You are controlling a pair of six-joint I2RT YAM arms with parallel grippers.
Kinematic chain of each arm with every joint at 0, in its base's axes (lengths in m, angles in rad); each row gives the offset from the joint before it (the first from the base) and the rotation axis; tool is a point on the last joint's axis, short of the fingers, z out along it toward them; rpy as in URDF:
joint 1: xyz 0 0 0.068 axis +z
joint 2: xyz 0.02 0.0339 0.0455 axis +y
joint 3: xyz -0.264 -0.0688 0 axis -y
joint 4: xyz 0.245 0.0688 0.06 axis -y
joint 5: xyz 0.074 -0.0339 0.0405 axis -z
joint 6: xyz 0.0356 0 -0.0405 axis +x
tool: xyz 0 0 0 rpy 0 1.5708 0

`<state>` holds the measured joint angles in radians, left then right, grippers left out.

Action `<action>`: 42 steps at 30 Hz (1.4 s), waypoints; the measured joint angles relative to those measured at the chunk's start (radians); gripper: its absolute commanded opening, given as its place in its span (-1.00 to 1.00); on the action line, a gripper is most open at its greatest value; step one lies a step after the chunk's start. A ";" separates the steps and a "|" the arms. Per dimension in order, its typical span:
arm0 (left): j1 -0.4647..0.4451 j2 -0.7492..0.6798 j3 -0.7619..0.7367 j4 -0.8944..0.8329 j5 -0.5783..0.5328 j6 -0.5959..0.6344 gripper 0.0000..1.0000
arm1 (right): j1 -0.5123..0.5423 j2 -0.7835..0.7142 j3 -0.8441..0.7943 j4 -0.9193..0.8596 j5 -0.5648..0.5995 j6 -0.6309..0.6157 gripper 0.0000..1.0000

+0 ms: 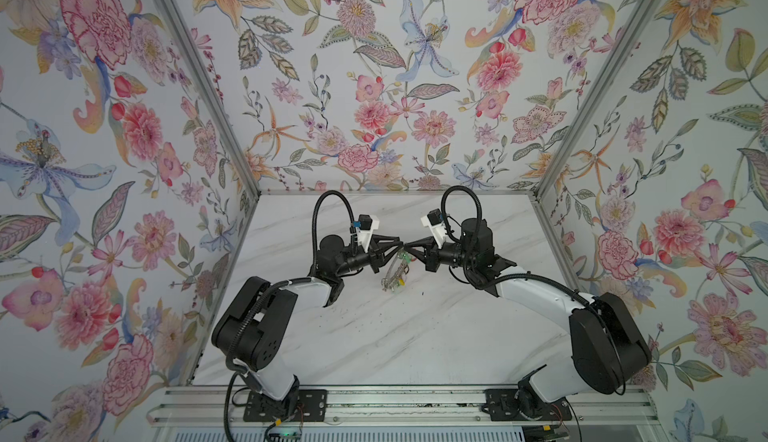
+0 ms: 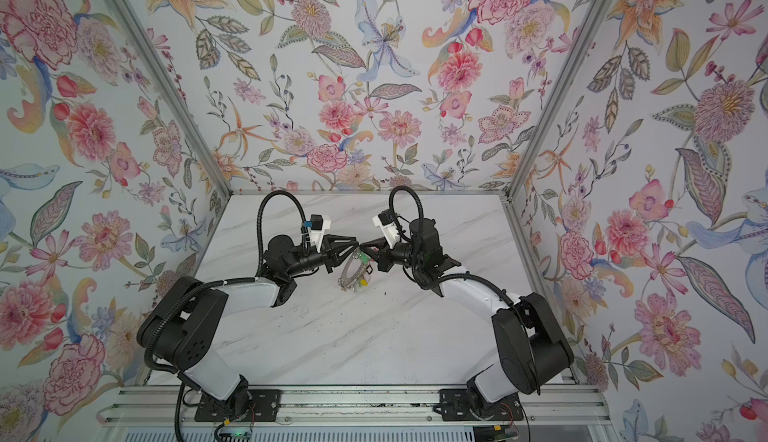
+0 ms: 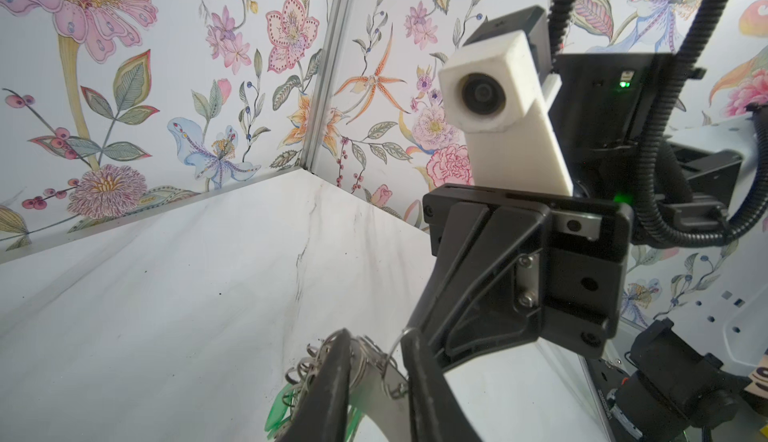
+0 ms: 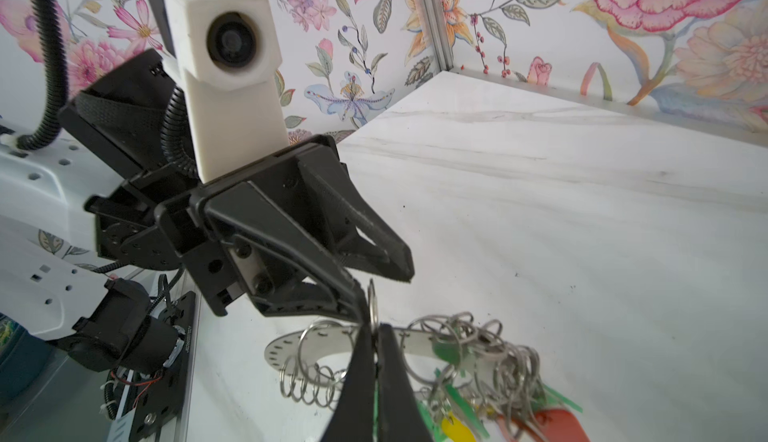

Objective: Remove the keys from the keyring

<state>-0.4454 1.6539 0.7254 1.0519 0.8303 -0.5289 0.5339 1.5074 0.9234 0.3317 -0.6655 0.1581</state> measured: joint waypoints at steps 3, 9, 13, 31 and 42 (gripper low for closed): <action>0.000 -0.037 0.018 -0.121 -0.032 0.085 -0.21 | 0.021 -0.012 0.044 -0.138 0.068 -0.080 -1.00; 0.000 -0.123 0.095 -0.384 -0.079 0.273 -0.23 | 0.072 -0.027 0.152 -0.390 0.229 -0.247 -1.00; 0.000 -0.128 0.160 -0.529 -0.063 0.372 -0.28 | 0.092 -0.029 0.204 -0.516 0.293 -0.327 -1.00; -0.049 -0.048 0.311 -0.906 0.055 0.583 -0.49 | 0.102 -0.028 0.289 -0.716 0.344 -0.436 -1.00; -0.053 -0.038 0.325 -0.959 0.055 0.592 -0.91 | 0.116 -0.024 0.299 -0.726 0.372 -0.447 -1.00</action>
<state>-0.4988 1.6161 1.0508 0.0933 0.8848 0.0635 0.6498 1.4830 1.2228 -0.3946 -0.2939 -0.2893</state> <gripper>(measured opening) 0.073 0.047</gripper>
